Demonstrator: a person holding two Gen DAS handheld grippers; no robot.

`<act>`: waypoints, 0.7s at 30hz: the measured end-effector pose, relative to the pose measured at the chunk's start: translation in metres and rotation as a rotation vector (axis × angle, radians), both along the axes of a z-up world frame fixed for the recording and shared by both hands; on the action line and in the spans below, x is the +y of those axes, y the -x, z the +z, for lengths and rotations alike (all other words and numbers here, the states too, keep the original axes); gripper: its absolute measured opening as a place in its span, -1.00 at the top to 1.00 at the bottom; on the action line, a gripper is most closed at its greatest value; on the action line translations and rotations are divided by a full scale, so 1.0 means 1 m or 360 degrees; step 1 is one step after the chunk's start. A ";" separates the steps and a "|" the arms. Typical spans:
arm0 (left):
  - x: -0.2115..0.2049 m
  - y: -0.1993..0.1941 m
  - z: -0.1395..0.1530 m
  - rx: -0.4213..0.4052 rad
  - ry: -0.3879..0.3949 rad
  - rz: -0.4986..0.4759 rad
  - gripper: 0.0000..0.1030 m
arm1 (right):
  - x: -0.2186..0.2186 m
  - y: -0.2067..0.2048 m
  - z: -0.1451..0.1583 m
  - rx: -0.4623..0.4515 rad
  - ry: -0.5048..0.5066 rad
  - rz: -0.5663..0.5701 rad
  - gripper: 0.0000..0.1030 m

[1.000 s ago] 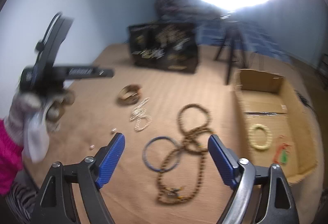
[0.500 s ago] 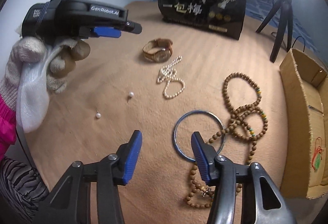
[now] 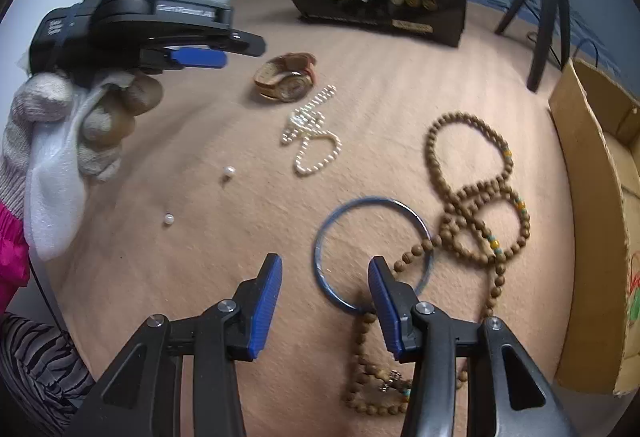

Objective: Organize jewelry
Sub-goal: 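Move the left tool to the brown leather watch while the right tool approaches the blue bangle, then grasp the watch strap with the left tool while the right tool grasps the blue bangle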

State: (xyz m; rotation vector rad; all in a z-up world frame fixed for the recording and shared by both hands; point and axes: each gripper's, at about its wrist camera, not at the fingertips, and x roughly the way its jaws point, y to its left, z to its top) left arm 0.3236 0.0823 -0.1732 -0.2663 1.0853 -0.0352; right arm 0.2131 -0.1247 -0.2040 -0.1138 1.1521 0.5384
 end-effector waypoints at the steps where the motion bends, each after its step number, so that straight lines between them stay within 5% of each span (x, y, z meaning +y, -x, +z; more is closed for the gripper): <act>1: 0.000 0.000 0.000 0.0000 0.0003 0.0000 -0.04 | -0.003 0.000 -0.001 0.0007 0.0002 -0.0010 0.10; 14: -0.002 -0.002 -0.002 0.0010 0.0006 -0.0015 -0.04 | -0.030 0.001 -0.009 0.0041 0.0033 -0.0108 0.09; 21: 0.002 -0.009 -0.013 0.0048 0.0044 0.0009 0.04 | -0.017 0.002 -0.009 -0.0019 0.0052 -0.0073 -0.40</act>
